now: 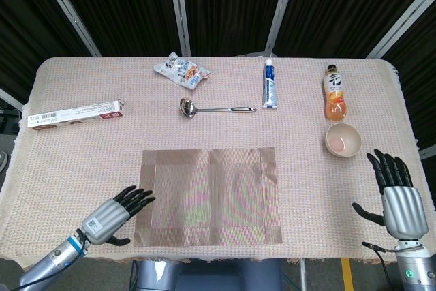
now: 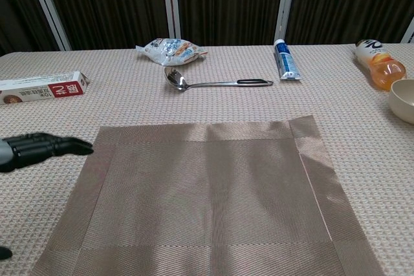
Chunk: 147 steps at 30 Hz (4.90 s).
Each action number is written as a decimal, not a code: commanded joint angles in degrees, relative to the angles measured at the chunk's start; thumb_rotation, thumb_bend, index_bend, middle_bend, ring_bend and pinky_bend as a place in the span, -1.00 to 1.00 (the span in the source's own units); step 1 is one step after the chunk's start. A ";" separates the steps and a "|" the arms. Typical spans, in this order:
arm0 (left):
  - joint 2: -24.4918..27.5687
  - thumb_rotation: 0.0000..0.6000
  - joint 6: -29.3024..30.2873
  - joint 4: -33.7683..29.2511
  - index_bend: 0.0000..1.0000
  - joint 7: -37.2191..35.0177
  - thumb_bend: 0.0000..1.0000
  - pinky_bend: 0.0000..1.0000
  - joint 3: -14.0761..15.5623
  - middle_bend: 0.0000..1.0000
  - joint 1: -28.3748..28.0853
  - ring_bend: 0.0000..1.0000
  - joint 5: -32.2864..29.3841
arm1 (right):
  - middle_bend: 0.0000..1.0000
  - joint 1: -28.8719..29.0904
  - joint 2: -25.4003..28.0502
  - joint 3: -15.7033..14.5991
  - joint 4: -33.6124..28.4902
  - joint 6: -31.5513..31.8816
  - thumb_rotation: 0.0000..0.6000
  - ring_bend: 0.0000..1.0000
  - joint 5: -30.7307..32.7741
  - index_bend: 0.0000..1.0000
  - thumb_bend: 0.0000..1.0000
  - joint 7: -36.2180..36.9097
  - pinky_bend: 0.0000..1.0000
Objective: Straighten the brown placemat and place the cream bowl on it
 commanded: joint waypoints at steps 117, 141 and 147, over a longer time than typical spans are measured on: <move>13.41 1.00 7.07 -11.11 -1.00 6.42 -1.00 -1.00 -22.63 -1.00 10.83 -1.00 -23.13 | -1.00 49.10 -26.81 1.93 12.57 -46.52 1.00 -1.00 1.58 0.41 -0.38 -25.03 -1.00; 13.76 1.00 14.04 -10.84 -1.00 9.45 -1.00 -1.00 -21.65 -1.00 14.69 -1.00 -18.88 | -1.00 30.42 -5.36 -3.90 -2.91 -19.78 1.00 -1.00 3.15 -1.00 -0.96 -26.56 -1.00; 13.14 1.00 16.26 -11.02 -1.00 9.03 -1.00 -1.00 -19.38 -1.00 17.57 -1.00 -17.65 | -1.00 20.65 -1.68 -4.50 1.39 -6.15 1.00 -1.00 3.36 -1.00 -1.00 -15.51 -1.00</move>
